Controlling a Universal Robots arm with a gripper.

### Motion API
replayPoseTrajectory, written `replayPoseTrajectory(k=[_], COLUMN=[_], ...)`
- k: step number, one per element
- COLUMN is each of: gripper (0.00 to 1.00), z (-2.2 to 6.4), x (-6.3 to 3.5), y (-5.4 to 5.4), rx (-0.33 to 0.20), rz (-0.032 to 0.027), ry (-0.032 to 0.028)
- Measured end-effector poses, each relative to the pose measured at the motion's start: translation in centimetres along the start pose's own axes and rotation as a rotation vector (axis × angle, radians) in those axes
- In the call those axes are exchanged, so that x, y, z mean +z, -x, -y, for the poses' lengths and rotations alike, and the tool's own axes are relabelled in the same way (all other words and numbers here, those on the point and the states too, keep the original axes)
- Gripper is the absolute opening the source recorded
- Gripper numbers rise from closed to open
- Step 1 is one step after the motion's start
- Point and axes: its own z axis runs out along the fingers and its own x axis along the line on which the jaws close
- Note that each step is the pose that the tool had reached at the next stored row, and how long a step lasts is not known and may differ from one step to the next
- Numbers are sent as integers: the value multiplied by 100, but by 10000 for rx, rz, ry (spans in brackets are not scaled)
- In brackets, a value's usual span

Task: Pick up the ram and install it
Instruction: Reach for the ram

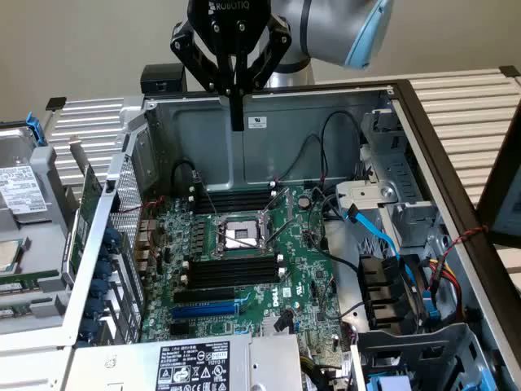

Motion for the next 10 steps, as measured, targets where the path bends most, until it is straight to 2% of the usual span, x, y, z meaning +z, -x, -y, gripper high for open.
replayPoseTrajectory(k=[10], gripper=[11], z=[0], x=[0], y=[0], rx=[0], rz=[0], ry=[0])
